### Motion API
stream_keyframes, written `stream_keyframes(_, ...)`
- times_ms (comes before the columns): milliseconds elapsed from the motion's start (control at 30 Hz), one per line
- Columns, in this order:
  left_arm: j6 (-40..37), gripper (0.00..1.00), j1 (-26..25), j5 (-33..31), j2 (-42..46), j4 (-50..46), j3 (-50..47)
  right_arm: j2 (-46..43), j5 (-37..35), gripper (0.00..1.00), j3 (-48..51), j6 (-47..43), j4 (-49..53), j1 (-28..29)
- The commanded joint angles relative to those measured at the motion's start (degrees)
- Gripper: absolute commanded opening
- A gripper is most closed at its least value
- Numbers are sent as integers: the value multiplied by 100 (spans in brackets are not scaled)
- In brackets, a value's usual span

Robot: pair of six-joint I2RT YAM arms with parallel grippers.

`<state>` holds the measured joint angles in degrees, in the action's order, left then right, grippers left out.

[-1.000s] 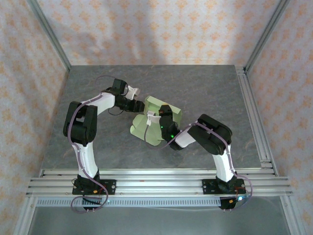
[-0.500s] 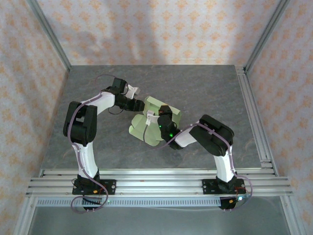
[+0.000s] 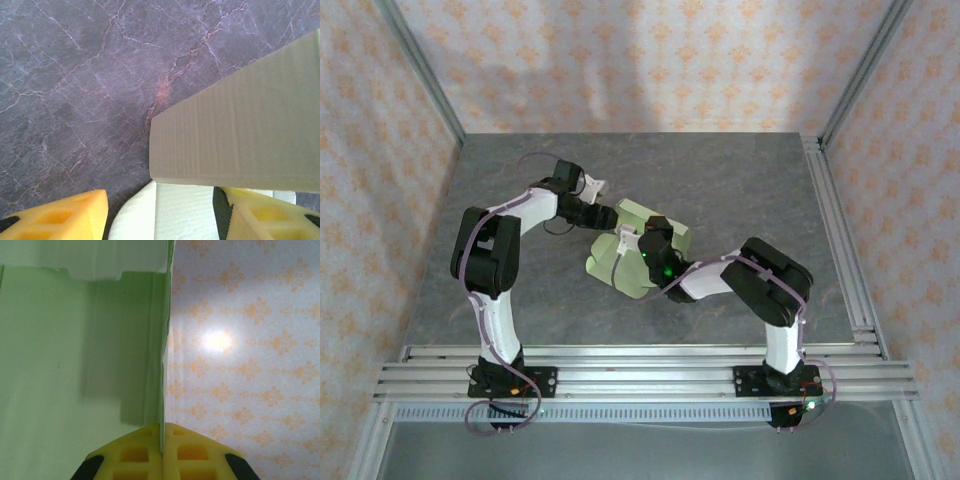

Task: Fold the paper box

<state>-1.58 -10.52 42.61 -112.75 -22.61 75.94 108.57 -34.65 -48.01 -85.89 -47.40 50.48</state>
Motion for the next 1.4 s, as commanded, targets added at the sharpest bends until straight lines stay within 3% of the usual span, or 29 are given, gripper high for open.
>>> stream_keyframes(0,-92,60,-51,-53,20,35,102,-192,185,0,-154,412,775,94)
stream_keyframes(433,-148,64,-57,124,218,232,-167,-284,284,0,-367,1012,1602,95)
stream_keyframes(800,-145,62,-69,269,135,334,-56,-382,392,0,-419,1321,2076,94)
stream_keyframes(1033,10,66,-73,27,157,479,-40,-560,623,0,-711,1942,3029,94)
stream_keyframes(1267,482,66,-90,-584,114,705,-51,-636,792,0,-972,2339,3649,95)
stream_keyframes(1367,509,65,-99,-557,156,801,-114,-664,861,0,-1056,2456,3835,98)
